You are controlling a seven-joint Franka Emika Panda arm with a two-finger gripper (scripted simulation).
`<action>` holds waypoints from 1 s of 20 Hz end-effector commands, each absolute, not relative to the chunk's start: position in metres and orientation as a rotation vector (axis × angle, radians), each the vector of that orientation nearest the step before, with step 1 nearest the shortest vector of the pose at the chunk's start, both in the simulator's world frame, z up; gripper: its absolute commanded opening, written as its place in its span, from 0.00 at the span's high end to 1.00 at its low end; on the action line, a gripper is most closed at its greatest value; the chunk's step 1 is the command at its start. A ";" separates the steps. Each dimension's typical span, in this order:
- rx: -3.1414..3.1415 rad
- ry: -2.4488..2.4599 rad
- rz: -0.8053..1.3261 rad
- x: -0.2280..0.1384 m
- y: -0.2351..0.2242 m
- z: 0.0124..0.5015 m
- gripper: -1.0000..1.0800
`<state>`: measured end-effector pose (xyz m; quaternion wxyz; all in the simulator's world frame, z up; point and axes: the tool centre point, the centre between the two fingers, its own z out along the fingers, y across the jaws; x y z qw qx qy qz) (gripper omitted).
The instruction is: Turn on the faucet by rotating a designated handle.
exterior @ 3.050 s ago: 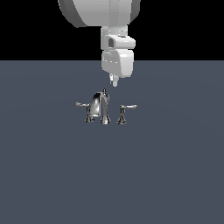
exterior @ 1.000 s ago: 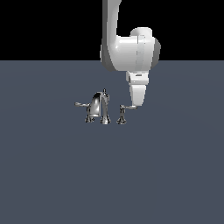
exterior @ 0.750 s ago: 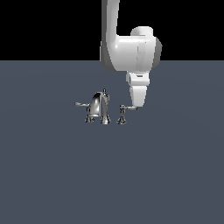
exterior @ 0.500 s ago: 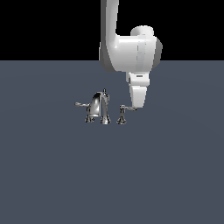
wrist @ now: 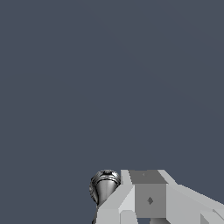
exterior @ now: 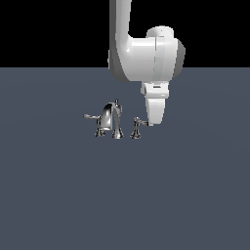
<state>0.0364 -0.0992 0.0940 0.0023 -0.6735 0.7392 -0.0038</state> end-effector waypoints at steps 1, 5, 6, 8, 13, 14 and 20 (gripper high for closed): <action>-2.123 2.313 -0.001 0.027 -0.091 0.094 1.00; -2.114 2.323 -0.006 0.024 -0.095 0.094 1.00; -2.114 2.322 -0.006 0.022 -0.091 0.094 1.00; -2.116 2.321 -0.005 0.018 -0.081 0.094 1.00; -2.120 2.318 -0.002 0.009 -0.056 0.094 1.00; -2.121 2.318 -0.001 0.008 -0.051 0.094 1.00; -2.090 2.350 -0.011 0.009 -0.055 0.094 1.00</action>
